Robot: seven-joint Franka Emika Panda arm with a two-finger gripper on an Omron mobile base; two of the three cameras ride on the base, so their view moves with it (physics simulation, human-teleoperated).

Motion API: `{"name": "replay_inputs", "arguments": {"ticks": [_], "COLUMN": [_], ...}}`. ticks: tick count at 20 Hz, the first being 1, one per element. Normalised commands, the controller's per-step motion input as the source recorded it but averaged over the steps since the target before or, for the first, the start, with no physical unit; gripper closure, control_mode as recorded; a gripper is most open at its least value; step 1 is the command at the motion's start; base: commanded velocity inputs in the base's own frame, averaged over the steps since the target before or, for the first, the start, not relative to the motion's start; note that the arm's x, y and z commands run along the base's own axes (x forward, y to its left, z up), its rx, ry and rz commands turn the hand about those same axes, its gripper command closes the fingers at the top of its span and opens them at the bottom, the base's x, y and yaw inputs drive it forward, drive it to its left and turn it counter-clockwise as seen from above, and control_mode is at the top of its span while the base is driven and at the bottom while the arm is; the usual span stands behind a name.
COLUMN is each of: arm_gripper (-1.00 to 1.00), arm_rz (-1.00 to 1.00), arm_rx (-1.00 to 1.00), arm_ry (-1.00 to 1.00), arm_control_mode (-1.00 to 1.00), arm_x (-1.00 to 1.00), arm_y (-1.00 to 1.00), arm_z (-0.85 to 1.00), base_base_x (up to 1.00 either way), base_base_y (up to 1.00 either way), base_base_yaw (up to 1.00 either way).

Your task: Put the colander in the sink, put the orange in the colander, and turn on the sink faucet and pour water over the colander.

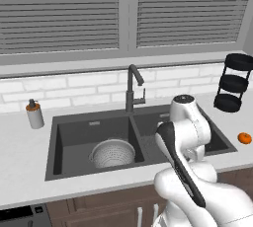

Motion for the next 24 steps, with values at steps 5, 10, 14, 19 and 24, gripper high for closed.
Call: {"name": "replay_inputs", "arguments": {"ticks": [5,10,14,19,24], "arm_gripper": [-1.00,-1.00,-1.00,-1.00,-1.00], "arm_rz": [0.37,0.37,0.36,0.32,0.21], "arm_rx": [0.01,0.02,0.02,0.03,0.00], "arm_ry": [0.00,0.00,-0.01,-0.02,0.00], "arm_control_mode": [-1.00,-1.00,-1.00,-1.00,-1.00], "arm_x": [-0.01,0.00,0.00,0.02,0.12], "arm_y": [-1.00,-1.00,-1.00,-1.00,-0.87], "arm_z": [0.36,0.24,0.00,0.00,0.00], "base_base_x": [0.00,0.00,0.00,0.00,0.00], "base_base_y": [0.00,0.00,0.00,0.00,0.00], "base_base_yaw": [0.00,0.00,0.00,0.00,0.00]}}
